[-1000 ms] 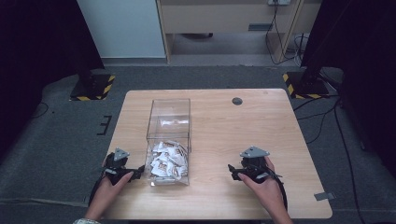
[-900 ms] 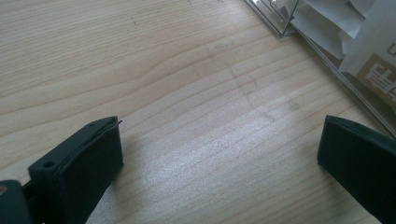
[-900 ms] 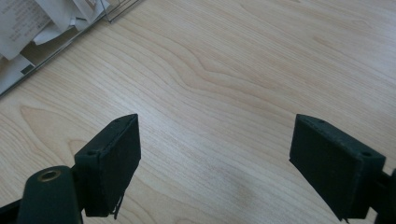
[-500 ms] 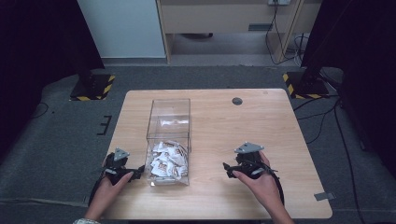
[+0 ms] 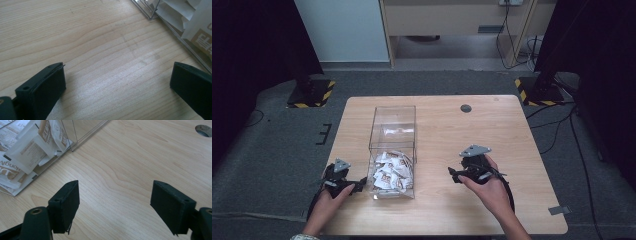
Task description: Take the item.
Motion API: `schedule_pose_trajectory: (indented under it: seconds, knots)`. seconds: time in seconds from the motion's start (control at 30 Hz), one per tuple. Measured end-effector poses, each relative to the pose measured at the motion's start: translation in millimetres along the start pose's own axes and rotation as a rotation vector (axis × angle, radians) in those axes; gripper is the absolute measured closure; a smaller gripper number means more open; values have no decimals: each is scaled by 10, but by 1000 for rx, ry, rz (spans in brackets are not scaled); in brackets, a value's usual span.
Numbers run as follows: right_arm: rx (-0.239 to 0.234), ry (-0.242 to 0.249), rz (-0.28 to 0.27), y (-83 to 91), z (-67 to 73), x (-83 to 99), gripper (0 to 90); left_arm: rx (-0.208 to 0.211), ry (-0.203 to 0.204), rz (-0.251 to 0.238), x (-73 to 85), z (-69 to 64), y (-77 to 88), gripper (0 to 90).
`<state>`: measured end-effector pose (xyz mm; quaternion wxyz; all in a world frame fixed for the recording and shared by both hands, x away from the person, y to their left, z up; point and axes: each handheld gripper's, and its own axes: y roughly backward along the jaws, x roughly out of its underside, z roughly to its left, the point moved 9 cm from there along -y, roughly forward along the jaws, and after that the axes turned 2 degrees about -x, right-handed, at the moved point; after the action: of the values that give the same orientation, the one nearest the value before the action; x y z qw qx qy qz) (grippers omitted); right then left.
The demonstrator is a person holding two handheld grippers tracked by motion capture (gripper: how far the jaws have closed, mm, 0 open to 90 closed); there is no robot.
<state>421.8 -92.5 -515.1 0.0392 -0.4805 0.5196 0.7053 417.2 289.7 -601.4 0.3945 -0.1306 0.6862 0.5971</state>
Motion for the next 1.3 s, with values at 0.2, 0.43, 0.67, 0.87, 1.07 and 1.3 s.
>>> schedule_pose_trajectory:
  seconds: [0.2,0.43,0.67,0.87,1.07,1.3]
  knots:
    - [-4,31,0,7,35,-130,281,0,0,0,0,0,0,0]
    - [-13,63,7,-9,79,-238,328,0,0,0,0,0,0,0]
    - [-27,77,3,13,114,-382,388,0,0,0,0,0,0,0]
    - [-32,105,2,51,172,-543,440,0,0,0,0,0,0,0]
    - [-43,127,-1,84,231,-650,481,0,0,0,0,0,0,0]
    - [-56,144,-5,104,297,-771,528,0,0,0,0,0,0,0]
